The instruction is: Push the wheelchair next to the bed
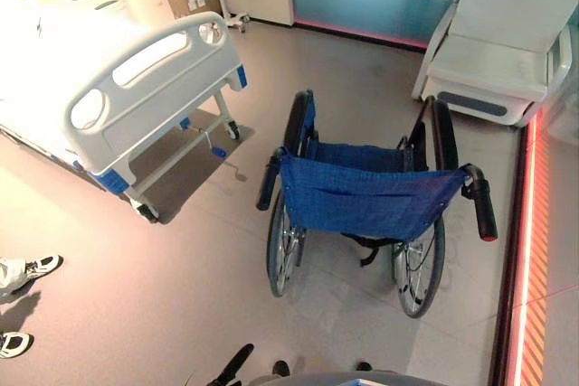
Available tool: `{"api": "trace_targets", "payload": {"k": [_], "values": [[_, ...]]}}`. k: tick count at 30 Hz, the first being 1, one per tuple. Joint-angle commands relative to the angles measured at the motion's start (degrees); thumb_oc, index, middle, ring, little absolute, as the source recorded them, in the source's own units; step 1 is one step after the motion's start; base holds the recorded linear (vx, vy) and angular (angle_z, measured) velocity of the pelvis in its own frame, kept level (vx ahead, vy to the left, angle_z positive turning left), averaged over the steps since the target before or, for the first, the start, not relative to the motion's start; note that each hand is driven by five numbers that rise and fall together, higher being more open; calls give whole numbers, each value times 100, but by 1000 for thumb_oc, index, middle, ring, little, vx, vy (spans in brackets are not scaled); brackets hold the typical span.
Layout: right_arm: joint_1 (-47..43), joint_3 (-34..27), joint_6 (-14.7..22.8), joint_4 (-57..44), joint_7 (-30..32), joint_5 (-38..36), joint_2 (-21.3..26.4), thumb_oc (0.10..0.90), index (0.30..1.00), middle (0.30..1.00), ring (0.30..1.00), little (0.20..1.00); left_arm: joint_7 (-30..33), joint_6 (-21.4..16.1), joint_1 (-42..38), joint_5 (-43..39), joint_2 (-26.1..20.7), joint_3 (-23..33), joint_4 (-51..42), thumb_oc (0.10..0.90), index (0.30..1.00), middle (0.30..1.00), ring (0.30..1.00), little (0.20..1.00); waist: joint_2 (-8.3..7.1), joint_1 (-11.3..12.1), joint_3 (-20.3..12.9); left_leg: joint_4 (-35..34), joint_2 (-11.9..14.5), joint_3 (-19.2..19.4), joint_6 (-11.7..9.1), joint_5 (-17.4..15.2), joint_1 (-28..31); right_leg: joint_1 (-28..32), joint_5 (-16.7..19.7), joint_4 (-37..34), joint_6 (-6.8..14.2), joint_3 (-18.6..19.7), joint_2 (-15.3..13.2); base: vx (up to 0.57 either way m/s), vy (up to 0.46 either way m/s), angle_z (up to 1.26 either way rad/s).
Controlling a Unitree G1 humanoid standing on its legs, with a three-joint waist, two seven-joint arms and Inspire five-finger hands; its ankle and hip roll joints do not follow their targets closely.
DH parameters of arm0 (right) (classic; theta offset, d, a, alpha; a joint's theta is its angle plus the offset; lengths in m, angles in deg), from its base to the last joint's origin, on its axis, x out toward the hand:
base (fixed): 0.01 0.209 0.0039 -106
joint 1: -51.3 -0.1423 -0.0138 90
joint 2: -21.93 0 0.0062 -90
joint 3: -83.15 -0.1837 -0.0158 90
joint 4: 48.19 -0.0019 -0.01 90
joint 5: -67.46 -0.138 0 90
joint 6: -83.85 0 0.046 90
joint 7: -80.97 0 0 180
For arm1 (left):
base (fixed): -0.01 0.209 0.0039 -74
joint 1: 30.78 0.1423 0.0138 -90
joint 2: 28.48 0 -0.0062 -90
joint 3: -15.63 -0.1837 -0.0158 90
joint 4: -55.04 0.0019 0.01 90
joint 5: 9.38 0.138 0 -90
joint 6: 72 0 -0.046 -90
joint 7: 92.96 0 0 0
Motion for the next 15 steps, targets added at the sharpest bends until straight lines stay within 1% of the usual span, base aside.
{"api": "trace_targets", "payload": {"k": [1,7,15], "values": [[-426,142,-102,235,34,-104,-248,800,900,900,900,900,-156,117,-407,-71,209,-205,260,800,900,900,900,900,-53,-38,229,14,-92,-47,-94,-64,-197,-188,436,-51,129,-14,-325,0,0,0],[-419,142,-135,239,62,-133,-256,800,900,900,900,900,71,101,-427,-5,200,-192,303,800,900,900,900,900,-71,-43,212,14,-80,-31,-93,-74,-149,-136,423,-60,124,-11,-326,0,0,0],[-414,149,-187,245,46,-140,-240,800,900,900,900,900,88,68,-436,29,187,-156,337,800,900,900,900,900,-81,-61,226,14,-62,-15,-103,-75,-127,-127,432,-79,125,21,-320,0,0,0]]}}
